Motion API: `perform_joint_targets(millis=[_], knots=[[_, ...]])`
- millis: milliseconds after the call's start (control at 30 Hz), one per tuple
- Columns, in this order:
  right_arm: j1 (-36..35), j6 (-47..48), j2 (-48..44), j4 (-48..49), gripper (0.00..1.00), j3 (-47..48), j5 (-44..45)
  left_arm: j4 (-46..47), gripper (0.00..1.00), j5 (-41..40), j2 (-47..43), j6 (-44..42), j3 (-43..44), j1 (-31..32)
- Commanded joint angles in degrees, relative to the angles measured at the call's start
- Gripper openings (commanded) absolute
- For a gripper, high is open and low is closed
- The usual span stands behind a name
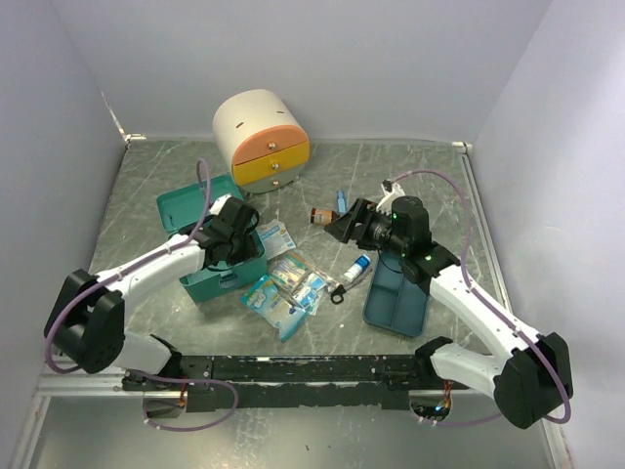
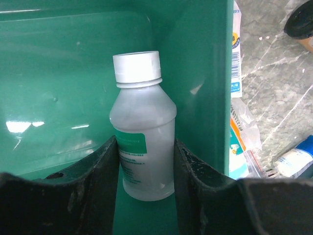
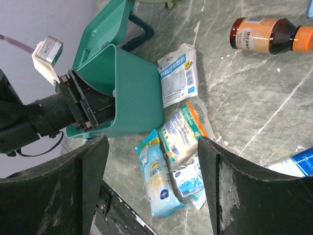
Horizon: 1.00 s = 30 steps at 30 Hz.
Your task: Organize the medicine kit
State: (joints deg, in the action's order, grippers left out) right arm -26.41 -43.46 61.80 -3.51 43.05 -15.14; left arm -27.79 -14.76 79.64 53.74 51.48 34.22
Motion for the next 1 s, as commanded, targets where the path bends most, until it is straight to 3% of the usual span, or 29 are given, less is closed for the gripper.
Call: perform_joint_targets(millis=[0,500,733,967], knots=[[0.14,0.55,-1.75,-0.26,0.73,-1.03,1.32,1.63,0.38,3.41,2.09,-1.69,2.98,0.23],[0.18,0.76,-2.88,-1.33,0.73,-0.86,3.00,2.89,0.44,10.20,9.05,-4.02,4.03,-0.65],[0.13,0.91,-2.04,-1.59,0.72,-0.15,4.05,0.10,0.66,10.70,7.98,-5.13,5.64,-0.82],[0.15,1.23,-1.27,-2.00,0.72,0.31,5.36,-3.45,0.72,9.04,4.26,-6.31,6.30,-0.92]])
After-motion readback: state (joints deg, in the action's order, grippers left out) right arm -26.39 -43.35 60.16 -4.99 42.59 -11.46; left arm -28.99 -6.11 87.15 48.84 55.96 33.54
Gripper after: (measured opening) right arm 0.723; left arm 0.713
